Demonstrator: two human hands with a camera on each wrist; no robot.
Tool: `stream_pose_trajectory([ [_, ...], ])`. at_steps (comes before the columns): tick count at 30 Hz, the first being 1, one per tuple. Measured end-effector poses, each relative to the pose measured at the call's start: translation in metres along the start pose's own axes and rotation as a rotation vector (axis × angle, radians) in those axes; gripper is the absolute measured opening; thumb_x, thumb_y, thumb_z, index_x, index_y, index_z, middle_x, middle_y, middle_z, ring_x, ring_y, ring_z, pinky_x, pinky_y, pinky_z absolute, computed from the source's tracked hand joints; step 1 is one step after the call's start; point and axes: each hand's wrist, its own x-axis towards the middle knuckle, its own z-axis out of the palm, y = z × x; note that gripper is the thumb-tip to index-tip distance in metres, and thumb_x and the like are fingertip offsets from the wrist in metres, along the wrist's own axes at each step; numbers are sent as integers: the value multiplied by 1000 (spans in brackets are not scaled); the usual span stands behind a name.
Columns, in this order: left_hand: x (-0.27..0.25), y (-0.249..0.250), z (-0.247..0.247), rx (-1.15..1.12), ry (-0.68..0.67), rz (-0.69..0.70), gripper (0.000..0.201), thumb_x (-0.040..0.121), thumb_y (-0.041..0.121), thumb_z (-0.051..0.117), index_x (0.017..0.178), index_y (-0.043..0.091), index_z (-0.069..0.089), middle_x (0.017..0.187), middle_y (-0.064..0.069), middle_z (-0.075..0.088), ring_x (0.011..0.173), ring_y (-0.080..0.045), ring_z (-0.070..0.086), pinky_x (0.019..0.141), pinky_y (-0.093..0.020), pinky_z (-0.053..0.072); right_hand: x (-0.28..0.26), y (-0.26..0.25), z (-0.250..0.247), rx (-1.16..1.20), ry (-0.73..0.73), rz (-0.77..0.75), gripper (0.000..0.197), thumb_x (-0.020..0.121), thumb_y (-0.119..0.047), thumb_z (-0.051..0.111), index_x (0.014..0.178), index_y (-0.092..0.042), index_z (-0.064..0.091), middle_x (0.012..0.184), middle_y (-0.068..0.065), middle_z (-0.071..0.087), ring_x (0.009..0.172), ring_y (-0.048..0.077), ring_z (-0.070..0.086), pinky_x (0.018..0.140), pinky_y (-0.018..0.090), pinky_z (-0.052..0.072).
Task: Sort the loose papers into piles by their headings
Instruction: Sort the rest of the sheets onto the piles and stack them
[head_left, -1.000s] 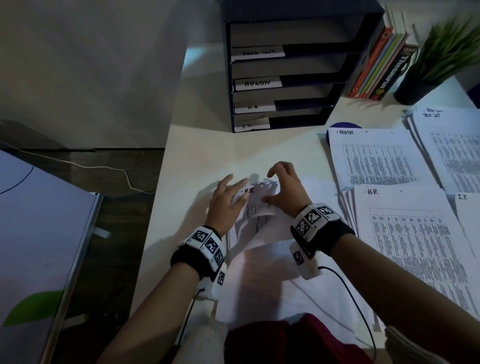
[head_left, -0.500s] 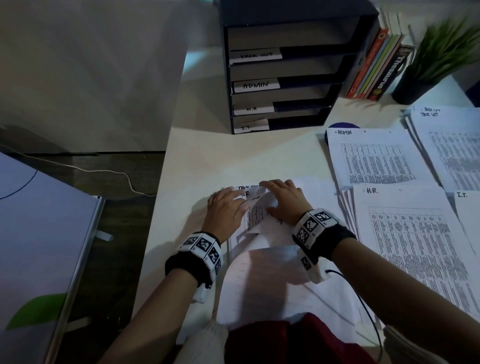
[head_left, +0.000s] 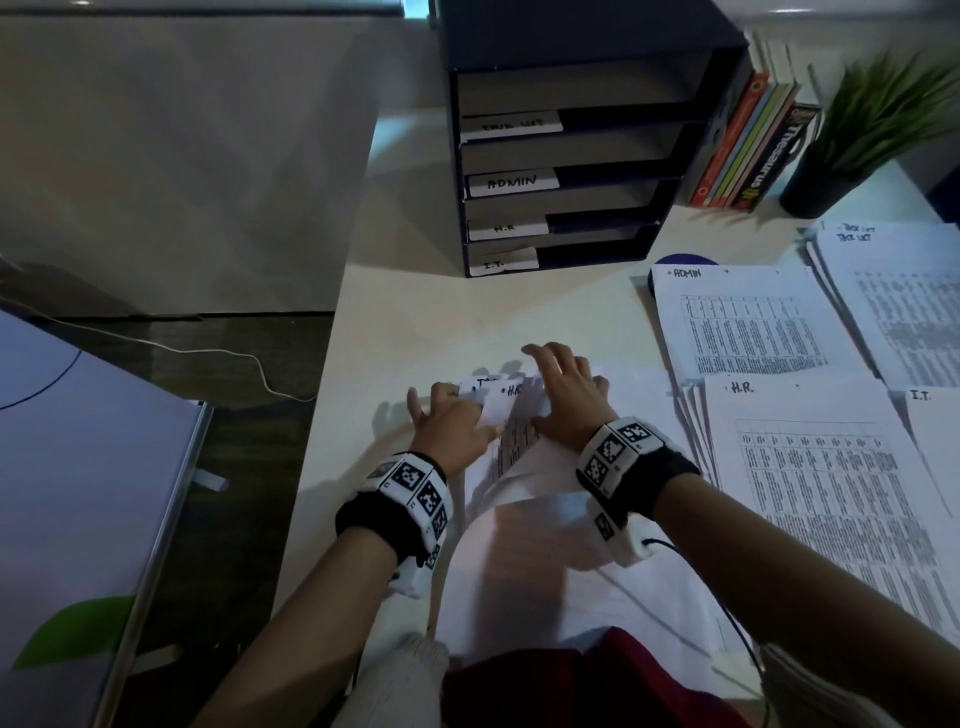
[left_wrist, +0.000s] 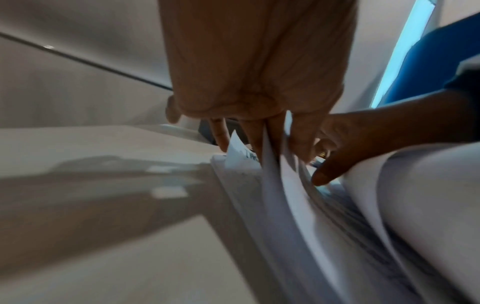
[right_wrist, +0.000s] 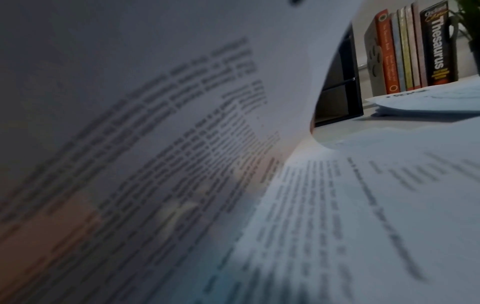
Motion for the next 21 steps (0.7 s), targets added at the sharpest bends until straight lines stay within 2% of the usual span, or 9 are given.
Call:
stream_pose_trajectory([
  [4,-1,16,-12,-165,223,-103,23,92,19,45,88,16,68,122,-12,52,133,-22,23,113,-53,-1,-16,9,1,-29,94,105,76,73,-23,67,137,-29,26,143,-1,23,134,25,21,107,62,14],
  [6,-1,21,-24,-282,397,-115,25,92,16,46,95,9,70,108,-16,60,120,-29,43,111,-49,16,-21,10,3,30,93,166,75,74,-25,67,136,-28,25,143,-2,23,133,26,22,105,62,18],
  [8,-2,24,-42,-451,578,-54,27,94,12,46,97,-5,66,94,-24,66,90,-35,59,89,-31,40,-23,11,4,87,87,225,75,76,-26,66,138,-28,23,145,-2,21,133,26,21,104,60,21],
  [10,-7,29,-66,-560,734,56,26,94,9,46,101,-7,65,89,-19,69,75,-30,63,69,-26,47,-25,11,5,77,20,240,66,80,-29,64,136,-25,29,144,-1,26,133,25,23,103,57,23],
  [13,-22,43,-106,-578,903,285,23,94,11,50,104,-2,65,87,-2,64,70,-9,59,59,-5,44,-22,10,4,86,-43,188,50,84,-34,59,129,-20,41,139,1,38,130,23,31,103,50,27],
  [15,-37,56,-133,-561,994,426,22,92,12,52,103,-1,65,84,3,60,67,3,55,60,-1,41,-18,9,-6,195,-32,188,53,84,-39,61,129,-20,43,137,2,44,127,22,38,106,49,25],
  [18,-59,73,-167,-579,1081,618,26,91,16,52,105,-2,63,92,0,63,81,5,58,71,-10,48,-12,12,-36,441,157,169,65,83,-44,63,134,-12,39,138,7,45,127,25,43,108,47,28],
  [19,-64,78,-174,-613,1097,668,30,90,15,53,110,-6,59,100,-6,64,89,4,59,79,-14,49,-13,11,-51,547,243,142,66,83,-42,64,135,-10,37,138,8,45,126,24,43,107,42,30],
  [21,-71,91,-184,-695,1102,766,49,89,9,56,127,-15,39,124,-22,54,113,-15,57,97,-30,48,-19,9,-85,803,357,50,61,85,-32,66,133,-9,38,134,6,48,121,18,46,105,32,35],
])
